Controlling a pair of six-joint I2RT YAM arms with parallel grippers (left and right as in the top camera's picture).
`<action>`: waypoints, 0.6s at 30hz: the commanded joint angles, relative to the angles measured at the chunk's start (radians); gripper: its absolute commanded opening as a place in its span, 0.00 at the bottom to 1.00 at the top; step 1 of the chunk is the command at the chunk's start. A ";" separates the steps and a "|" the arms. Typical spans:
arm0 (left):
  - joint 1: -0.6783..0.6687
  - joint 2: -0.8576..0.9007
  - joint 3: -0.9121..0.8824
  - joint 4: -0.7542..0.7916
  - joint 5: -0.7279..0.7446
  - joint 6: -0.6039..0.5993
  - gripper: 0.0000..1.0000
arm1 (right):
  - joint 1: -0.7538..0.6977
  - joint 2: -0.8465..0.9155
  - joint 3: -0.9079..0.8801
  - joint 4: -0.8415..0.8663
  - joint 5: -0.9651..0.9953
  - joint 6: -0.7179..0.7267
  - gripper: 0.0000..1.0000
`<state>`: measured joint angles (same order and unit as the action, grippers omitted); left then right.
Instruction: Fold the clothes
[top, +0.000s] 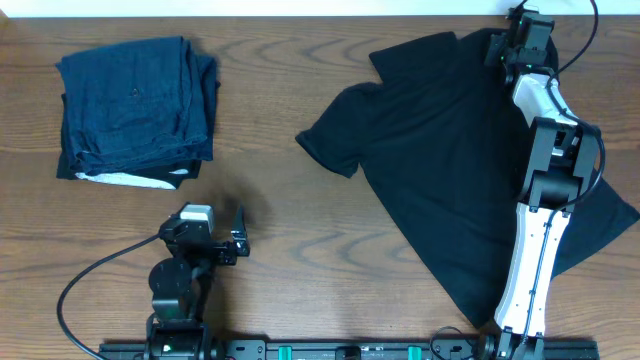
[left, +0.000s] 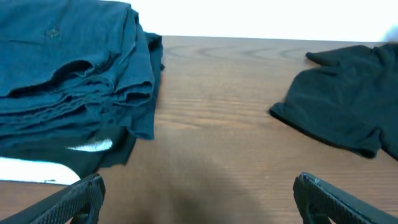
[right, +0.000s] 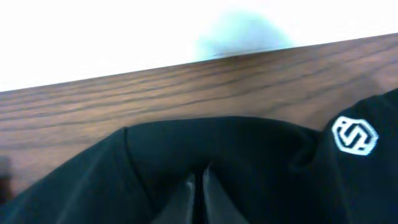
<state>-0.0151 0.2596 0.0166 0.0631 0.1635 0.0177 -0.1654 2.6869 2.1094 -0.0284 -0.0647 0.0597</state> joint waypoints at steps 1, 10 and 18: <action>-0.004 0.003 0.043 -0.001 0.055 0.035 0.98 | 0.024 -0.066 -0.028 -0.032 -0.056 -0.004 0.20; -0.005 0.313 0.313 -0.190 0.253 0.108 0.98 | 0.008 -0.385 -0.028 -0.429 -0.053 0.037 0.95; -0.111 0.938 0.617 -0.242 0.308 0.125 0.98 | -0.012 -0.469 -0.028 -0.644 -0.052 0.037 0.95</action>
<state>-0.0673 1.0309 0.5499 -0.1677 0.4278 0.1139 -0.1684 2.1906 2.0865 -0.6331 -0.1139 0.0872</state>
